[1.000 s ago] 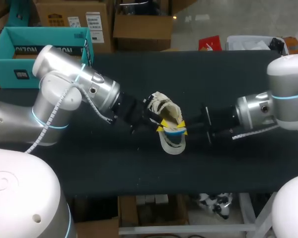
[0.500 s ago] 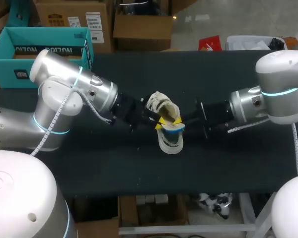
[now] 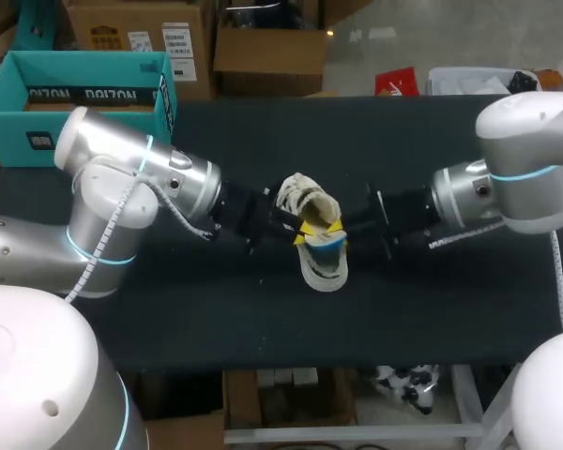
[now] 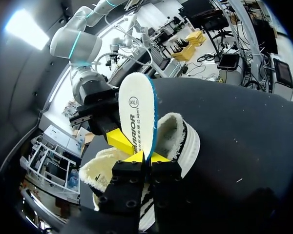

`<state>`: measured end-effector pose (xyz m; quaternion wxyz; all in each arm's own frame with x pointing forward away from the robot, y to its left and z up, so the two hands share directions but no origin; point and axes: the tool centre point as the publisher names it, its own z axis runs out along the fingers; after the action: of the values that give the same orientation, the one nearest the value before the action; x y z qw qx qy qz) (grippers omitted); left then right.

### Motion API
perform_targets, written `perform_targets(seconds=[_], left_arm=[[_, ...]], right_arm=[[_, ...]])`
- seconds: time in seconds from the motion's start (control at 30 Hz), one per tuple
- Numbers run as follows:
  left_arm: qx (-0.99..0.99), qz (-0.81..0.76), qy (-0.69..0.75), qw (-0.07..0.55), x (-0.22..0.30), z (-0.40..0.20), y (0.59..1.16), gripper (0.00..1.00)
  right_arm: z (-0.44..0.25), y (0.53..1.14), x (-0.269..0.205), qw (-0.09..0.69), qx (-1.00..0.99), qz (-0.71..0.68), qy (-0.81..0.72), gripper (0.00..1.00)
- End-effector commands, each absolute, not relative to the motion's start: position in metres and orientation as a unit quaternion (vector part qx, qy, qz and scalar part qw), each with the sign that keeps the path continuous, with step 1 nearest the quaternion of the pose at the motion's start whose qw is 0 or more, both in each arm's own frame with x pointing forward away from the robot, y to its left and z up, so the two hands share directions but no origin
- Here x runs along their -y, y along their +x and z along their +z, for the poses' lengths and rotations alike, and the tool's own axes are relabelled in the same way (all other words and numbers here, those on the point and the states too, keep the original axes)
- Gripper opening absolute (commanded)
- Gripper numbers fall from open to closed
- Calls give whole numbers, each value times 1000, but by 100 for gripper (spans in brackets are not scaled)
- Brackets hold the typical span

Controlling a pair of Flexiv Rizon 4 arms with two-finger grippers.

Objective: Open the shoe tongue, take the insole out of the shoe, put the insole back into the shoe, and pack the shoe into the shoebox

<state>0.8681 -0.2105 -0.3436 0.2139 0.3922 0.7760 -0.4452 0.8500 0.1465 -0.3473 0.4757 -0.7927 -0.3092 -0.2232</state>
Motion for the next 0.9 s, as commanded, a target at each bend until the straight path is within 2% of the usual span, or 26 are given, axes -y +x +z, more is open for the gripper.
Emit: perform_targets(seconds=[0.03,0.1,0.17,0.27,0.33,0.4,0.43,0.47,0.67,0.7,0.73,0.77,0.8,0.83,0.9], left_arm=[[-770,-457,394,209,213,-344,867,13],[-766,-461,397,207,212,-341,863,45],[-761,-466,402,206,210,-338,856,53],[-753,-472,409,209,209,-334,848,48],[-748,-476,413,208,209,-331,844,41],[-744,-479,417,210,211,-329,841,25],[-742,-479,418,212,212,-329,839,6],[-741,-479,421,213,213,-329,838,0],[-737,-475,429,217,217,-328,834,0],[-737,-475,429,217,217,-328,835,0],[-738,-474,429,217,217,-328,835,0],[-738,-474,428,216,217,-328,836,0],[-739,-474,427,216,217,-328,836,0],[-740,-473,427,216,217,-328,836,0],[-741,-471,426,217,216,-329,837,0]], right_arm=[[-351,852,-149,480,309,-223,-790,0],[-351,852,-148,480,309,-224,-790,0],[-351,850,-147,479,308,-226,-790,0],[-351,849,-145,477,306,-228,-792,0],[-351,849,-144,477,304,-229,-792,0],[-352,849,-143,477,303,-229,-793,0],[-353,849,-143,477,303,-228,-793,0],[-353,849,-143,477,302,-228,-793,0],[-354,845,-143,479,298,-226,-795,0],[-352,843,-143,479,298,-226,-795,19],[-350,840,-143,478,298,-225,-795,45],[-348,836,-143,477,298,-225,-795,84],[-346,832,-143,475,298,-226,-796,95],[-344,829,-142,472,297,-226,-799,96],[-340,822,-140,468,294,-231,-801,90]])
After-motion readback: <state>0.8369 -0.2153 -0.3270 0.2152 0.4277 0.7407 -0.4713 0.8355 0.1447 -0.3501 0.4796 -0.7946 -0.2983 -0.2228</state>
